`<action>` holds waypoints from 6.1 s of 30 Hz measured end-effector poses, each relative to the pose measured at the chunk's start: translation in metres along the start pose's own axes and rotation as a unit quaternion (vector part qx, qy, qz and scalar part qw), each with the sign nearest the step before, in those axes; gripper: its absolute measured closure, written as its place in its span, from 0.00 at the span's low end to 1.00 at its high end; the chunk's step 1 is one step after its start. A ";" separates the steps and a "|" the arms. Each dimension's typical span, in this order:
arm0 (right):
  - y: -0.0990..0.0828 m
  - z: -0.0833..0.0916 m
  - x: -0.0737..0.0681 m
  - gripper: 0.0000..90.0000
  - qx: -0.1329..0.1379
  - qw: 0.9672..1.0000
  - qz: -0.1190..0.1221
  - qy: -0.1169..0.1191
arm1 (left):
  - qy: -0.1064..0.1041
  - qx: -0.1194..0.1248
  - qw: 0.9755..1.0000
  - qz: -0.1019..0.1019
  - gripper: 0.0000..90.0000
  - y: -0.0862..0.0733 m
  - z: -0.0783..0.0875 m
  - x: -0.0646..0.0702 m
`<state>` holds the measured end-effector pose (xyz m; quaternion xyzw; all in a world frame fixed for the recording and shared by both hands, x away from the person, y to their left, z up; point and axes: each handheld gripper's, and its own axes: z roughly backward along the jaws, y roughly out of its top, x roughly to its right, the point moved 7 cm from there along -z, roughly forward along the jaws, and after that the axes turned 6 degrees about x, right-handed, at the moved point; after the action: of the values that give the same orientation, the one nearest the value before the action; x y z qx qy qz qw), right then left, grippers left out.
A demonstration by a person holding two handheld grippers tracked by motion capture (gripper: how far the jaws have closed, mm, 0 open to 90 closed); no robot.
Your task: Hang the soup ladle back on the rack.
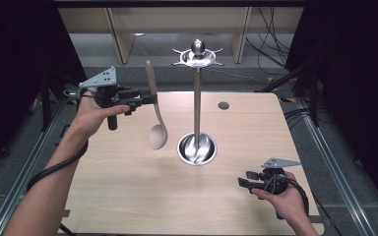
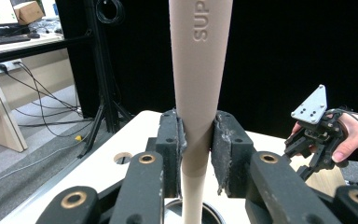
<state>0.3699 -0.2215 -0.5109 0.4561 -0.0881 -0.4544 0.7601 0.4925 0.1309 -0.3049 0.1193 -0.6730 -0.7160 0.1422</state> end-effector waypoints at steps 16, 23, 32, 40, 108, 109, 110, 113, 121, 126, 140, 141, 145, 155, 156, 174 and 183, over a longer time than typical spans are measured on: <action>0.000 0.000 0.000 0.57 0.002 1.000 0.000 0.000 | -0.015 -0.005 1.000 -0.004 0.81 0.008 -0.016 0.010; 0.000 0.000 0.000 0.57 0.001 1.000 0.000 0.000 | -0.022 -0.006 1.000 -0.003 0.81 0.010 -0.021 0.012; 0.001 0.002 0.002 0.57 0.001 1.000 0.001 -0.008 | -0.026 -0.009 1.000 -0.001 0.81 0.010 -0.028 0.013; 0.001 0.003 0.002 0.57 0.001 1.000 0.005 -0.004 | -0.025 -0.012 1.000 0.002 0.81 0.010 -0.033 0.012; 0.001 0.003 0.006 0.57 0.002 1.000 0.017 -0.009 | -0.040 -0.043 0.998 0.020 0.81 0.013 -0.056 0.013; 0.000 0.003 0.003 0.57 -0.002 1.000 0.002 -0.004 | -0.041 -0.043 0.998 0.020 0.81 0.013 -0.057 0.013; 0.000 0.003 0.002 0.57 -0.001 1.000 -0.002 -0.002 | -0.041 -0.043 0.998 0.021 0.81 0.013 -0.057 0.013; 0.001 0.003 0.006 0.57 0.002 1.000 0.017 -0.008 | -0.044 -0.044 0.998 0.025 0.81 0.013 -0.057 0.014; 0.001 0.003 0.006 0.57 0.003 1.000 0.017 -0.009 | -0.041 -0.051 0.997 0.038 0.81 0.013 -0.051 0.012; 0.000 0.002 0.003 0.57 0.005 1.000 0.000 0.000 | -0.049 -0.055 0.996 0.053 0.80 0.013 -0.049 0.012; 0.000 0.003 0.006 0.57 0.002 1.000 0.018 -0.010 | -0.045 -0.090 0.994 0.051 0.81 0.018 -0.048 0.014; 0.001 0.003 0.006 0.57 0.004 1.000 0.017 -0.010 | -0.047 -0.092 0.993 0.049 0.81 0.019 -0.048 0.014; 0.000 0.001 0.003 0.57 0.004 1.000 0.000 -0.001 | -0.046 -0.105 0.993 0.043 0.81 0.020 -0.048 0.014; 0.000 0.003 0.007 0.57 0.002 1.000 0.018 -0.011 | -0.052 -0.113 0.991 0.056 0.80 0.019 -0.051 0.015; 0.000 0.002 0.007 0.57 0.003 1.000 0.018 -0.010 | -0.054 -0.113 0.990 0.057 0.80 0.019 -0.051 0.015; 0.000 0.003 0.007 0.57 0.002 1.000 0.018 -0.012 | -0.019 -0.088 0.994 0.055 0.72 0.016 -0.049 0.008; -0.001 0.001 0.003 0.56 0.004 1.000 0.001 -0.003 | 0.003 -0.075 0.996 0.048 0.63 0.010 -0.038 0.007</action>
<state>0.3708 -0.2250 -0.5116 0.4580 -0.0927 -0.4544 0.7584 0.4999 0.0924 -0.2968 0.0781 -0.6219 -0.7565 0.1867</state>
